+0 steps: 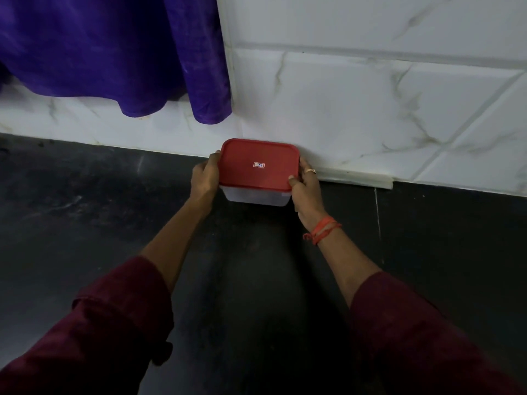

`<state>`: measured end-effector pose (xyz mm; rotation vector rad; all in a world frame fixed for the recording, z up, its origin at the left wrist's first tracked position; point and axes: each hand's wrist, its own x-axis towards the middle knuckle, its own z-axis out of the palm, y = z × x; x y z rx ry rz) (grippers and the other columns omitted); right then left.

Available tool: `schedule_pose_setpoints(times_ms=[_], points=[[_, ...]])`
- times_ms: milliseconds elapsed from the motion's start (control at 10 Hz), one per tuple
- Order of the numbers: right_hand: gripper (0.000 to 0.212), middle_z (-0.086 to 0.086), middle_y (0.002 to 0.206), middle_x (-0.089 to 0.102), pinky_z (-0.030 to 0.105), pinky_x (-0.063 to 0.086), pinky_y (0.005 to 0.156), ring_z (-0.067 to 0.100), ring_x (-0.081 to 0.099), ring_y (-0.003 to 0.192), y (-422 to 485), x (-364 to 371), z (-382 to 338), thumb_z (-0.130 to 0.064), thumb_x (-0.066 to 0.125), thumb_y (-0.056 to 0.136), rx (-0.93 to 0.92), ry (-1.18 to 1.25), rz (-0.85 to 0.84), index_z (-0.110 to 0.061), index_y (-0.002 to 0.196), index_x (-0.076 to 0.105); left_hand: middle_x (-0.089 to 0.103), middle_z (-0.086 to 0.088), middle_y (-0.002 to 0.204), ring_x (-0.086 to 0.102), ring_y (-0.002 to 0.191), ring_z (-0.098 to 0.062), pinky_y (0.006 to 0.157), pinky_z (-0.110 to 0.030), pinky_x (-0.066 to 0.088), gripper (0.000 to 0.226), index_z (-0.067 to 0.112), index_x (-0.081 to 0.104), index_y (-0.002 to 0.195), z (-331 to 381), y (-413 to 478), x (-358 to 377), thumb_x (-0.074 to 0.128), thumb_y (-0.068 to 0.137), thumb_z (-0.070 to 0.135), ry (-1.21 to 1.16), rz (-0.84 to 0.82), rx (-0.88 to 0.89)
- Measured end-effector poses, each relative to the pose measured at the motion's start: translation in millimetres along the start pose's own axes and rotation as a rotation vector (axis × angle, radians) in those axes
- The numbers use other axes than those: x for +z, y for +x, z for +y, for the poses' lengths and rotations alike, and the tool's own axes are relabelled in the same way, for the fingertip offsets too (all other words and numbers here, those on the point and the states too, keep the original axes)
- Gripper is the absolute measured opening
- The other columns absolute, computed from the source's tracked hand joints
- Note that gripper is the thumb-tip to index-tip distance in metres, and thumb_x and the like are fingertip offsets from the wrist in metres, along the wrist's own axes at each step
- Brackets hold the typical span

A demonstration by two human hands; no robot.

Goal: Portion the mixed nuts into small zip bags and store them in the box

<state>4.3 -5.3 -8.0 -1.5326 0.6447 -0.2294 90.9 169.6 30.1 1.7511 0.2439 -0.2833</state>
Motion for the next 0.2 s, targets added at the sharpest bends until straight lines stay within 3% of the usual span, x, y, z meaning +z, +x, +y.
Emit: schedule_pose_setpoints(times_ms=[100,200], points=[[0.058,-0.001,0.145,0.053,0.044,0.044,0.112,0.018,0.053,0.129,7.5,-1.2,-1.4,-0.011,0.047,0.101,-0.034,-0.038,-0.016,-0.029,0.155,0.034,0.067,-0.019,0.118,0.064,0.103,-0.021,0.088,-0.032,0.052,0.045,0.0,0.062,0.122,-4.0,6.1,1.9,0.048,0.101,0.037,-0.003,-0.051,0.02],[0.058,-0.006,0.142,0.052,0.031,0.043,0.11,0.013,0.052,0.126,-1.0,-7.6,-12.5,-0.019,0.048,0.105,-0.1,-0.16,-0.025,-0.026,0.158,0.026,0.044,-0.011,0.151,0.046,0.136,-0.027,0.112,-0.041,0.039,0.06,0.011,0.036,0.151,-3.3,-5.6,3.6,0.049,0.101,0.041,0.054,-0.113,0.096]])
